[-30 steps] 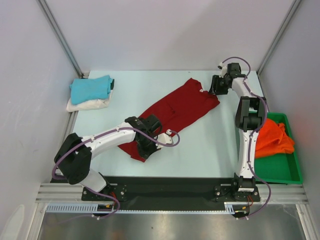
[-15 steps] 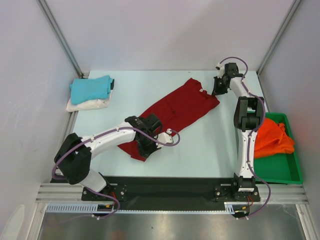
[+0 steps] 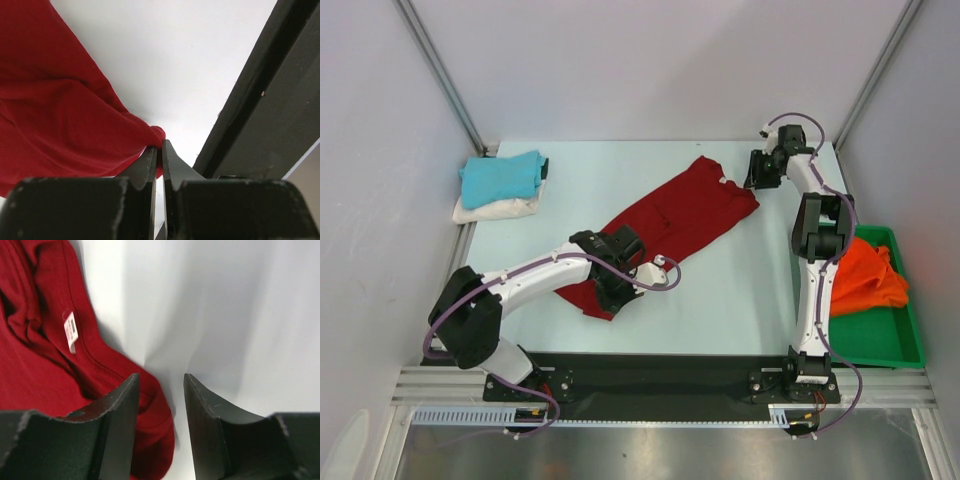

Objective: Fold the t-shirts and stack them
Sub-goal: Fold the tshirt

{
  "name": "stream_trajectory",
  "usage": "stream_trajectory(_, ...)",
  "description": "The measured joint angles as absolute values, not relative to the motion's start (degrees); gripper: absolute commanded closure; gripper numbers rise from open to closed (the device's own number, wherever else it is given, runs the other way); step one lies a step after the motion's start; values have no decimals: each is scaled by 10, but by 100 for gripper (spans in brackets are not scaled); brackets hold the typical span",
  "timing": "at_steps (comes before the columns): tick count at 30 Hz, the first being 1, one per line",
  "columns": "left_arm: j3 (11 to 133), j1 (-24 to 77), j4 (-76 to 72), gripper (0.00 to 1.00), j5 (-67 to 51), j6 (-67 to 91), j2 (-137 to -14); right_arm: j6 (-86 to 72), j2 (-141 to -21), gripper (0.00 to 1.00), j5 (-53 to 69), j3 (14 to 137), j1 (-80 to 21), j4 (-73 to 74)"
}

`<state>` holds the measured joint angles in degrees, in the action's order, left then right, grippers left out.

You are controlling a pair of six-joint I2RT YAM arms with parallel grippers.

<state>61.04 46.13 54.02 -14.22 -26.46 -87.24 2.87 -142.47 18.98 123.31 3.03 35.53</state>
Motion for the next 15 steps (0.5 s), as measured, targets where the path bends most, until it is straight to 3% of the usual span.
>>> stream_trajectory(7, 612, 461, 539, 91, -142, -264, -874, 33, -1402, 64, 203, 1195, 36, 360)
stream_trajectory(11, 612, 461, 538, 91, -142, -264, -875, 37, -1399, 92, 211, 1185, 36, 362)
stream_trajectory(15, 614, 461, 537, 91, -142, -264, -879, 43, -1399, 100, 213, 1183, 36, 362)
